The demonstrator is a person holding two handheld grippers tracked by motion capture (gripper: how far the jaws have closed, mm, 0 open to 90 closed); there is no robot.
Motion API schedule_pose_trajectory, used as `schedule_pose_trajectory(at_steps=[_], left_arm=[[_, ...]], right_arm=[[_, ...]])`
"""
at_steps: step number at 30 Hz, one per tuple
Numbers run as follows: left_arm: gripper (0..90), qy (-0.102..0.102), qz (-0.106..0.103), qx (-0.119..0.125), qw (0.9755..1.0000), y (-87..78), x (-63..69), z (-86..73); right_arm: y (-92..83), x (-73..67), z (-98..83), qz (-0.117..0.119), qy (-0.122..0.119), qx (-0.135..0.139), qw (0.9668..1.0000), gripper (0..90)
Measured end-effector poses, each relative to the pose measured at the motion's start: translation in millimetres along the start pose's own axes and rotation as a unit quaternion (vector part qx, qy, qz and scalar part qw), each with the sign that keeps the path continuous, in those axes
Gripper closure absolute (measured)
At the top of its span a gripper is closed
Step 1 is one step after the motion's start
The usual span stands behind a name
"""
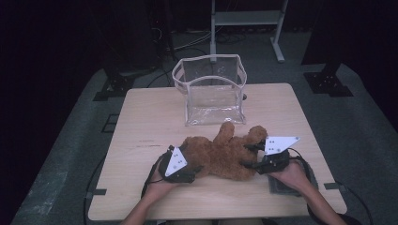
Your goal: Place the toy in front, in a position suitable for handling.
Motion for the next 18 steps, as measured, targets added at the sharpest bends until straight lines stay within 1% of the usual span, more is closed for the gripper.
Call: schedule_pose_trajectory(at_steps=[3,4,5,7,9,11,12,13,14,15,16,17,18], left_arm=[[31.8,0.000,-0.003,-0.006,1.0000,2.7,0.3,0.6],[35.5,0.000,-0.002,-0.009,1.0000,3.6,-0.5,0.9],[40.1,-0.004,-0.001,-0.012,0.9999,4.9,-0.9,1.7],[47.0,0.002,0.004,-0.021,0.9998,5.5,-1.6,4.5],[49.0,-0.005,0.001,-0.027,0.9996,4.1,-1.3,7.5],[49.4,-0.005,-0.006,-0.032,0.9995,-0.6,0.1,9.7],[49.7,-0.003,-0.010,-0.040,0.9992,-4.9,1.3,11.3],[49.7,-0.004,-0.018,-0.044,0.9989,-7.8,2.6,12.4],[49.7,-0.005,-0.033,-0.052,0.9981,-13.7,4.9,14.1],[49.7,-0.008,-0.042,-0.055,0.9976,-17.6,6.4,15.0],[49.7,-0.024,-0.066,-0.061,0.9957,-24.2,8.6,16.3],[49.6,-0.037,-0.089,-0.071,0.9928,-29.5,10.1,17.0],[49.4,-0.045,-0.107,-0.078,0.9902,-34.0,12.2,17.6]], right_arm=[[5.5,-0.8,-2.0,0.003,-0.003,-0.007,1.0000,53.7],[7.9,-1.5,-2.4,0.004,0.000,-0.007,1.0000,57.2],[9.9,-2.1,-2.4,0.006,0.004,-0.008,0.9999,61.5],[12.6,-2.2,-0.5,0.010,0.016,-0.016,0.9997,71.5],[11.5,-2.2,4.9,0.009,0.030,-0.033,0.9990,76.2],[7.7,-3.6,11.8,0.013,0.035,-0.045,0.9983,78.1],[5.8,-5.1,14.2,0.018,0.037,-0.049,0.9980,78.6],[2.9,-8.2,18.3,0.025,0.039,-0.053,0.9975,79.0],[1.1,-10.4,20.6,0.033,0.042,-0.056,0.9970,79.4],[-2.2,-15.0,24.4,0.056,0.053,-0.060,0.9952,79.7],[-4.7,-17.8,26.5,0.069,0.060,-0.060,0.9940,80.1],[-8.6,-22.1,29.7,0.091,0.074,-0.057,0.9915,80.3],[-11.6,-26.0,31.6,0.119,0.095,-0.058,0.9867,80.5]])
Point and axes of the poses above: each handheld gripper's, and its own axes: y roughly forward along the jaws, z roughly out of its top, x roughly to its right, the point moved 5 cm from there along y, roughly forward along the jaws, and after that the axes turned 6 degrees about -x, right-handed, at the moved point
